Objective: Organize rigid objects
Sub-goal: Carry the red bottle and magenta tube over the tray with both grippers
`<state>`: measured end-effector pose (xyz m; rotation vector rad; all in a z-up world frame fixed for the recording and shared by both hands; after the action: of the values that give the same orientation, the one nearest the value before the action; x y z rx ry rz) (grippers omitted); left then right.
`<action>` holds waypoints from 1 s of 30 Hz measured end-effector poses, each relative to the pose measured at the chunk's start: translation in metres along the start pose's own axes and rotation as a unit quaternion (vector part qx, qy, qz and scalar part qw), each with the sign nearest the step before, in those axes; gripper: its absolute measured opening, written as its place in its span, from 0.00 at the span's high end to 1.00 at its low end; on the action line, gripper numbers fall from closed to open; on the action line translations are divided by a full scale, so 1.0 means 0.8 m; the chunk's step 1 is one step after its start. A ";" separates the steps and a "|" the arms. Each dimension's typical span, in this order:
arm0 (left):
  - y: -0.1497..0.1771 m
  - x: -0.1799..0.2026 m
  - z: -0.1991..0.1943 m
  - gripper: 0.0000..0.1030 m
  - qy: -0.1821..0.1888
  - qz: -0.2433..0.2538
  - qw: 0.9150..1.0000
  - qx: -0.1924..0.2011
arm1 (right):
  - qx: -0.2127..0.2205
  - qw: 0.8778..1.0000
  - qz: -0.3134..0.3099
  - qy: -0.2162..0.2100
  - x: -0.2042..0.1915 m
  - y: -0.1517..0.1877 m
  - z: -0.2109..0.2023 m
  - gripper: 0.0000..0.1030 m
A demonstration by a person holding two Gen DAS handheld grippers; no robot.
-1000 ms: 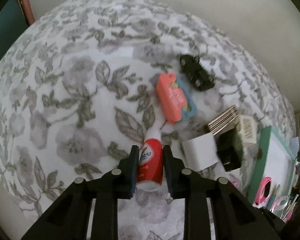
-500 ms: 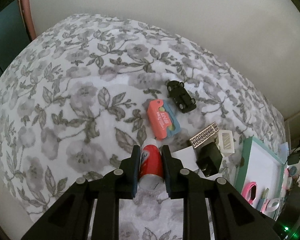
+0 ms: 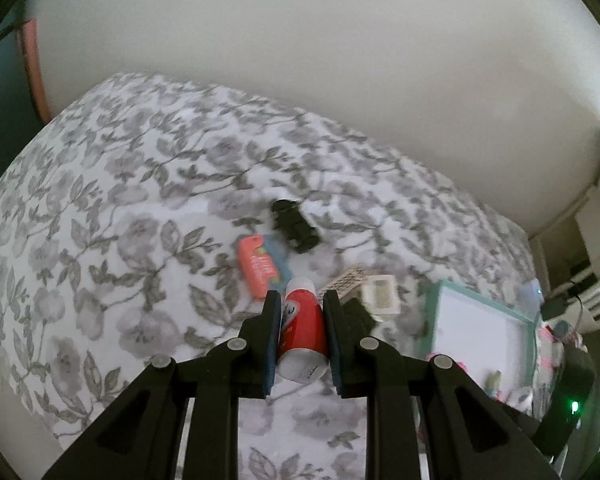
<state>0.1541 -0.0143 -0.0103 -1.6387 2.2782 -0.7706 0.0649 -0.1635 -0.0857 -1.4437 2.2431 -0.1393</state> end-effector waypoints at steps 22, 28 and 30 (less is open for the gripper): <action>0.042 0.222 0.043 0.78 0.077 0.163 0.982 -0.060 | 0.026 0.984 0.165 0.061 0.186 -0.026 -0.041 0.80; 0.056 0.258 0.071 0.78 0.076 0.188 0.975 -0.085 | 0.027 0.981 0.183 0.064 0.208 -0.024 -0.042 0.79; 0.058 0.262 0.077 0.78 0.074 0.189 0.975 -0.088 | 0.027 0.980 0.186 0.065 0.212 -0.025 -0.041 0.79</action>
<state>0.0727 -0.2156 -0.0630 -1.1815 2.7186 -0.6307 0.0097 -0.3271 -0.1057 -0.9893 2.5512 -0.1753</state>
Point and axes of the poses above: each gripper's, at about its wrist camera, not at the fingertips, and z roughly the way its jaws point, x to its right, y to its underside, the point moved 9 cm from there along z, roughly the way its jaws point, and after that the axes turned 14 degrees about z, right-handed, at the moved point
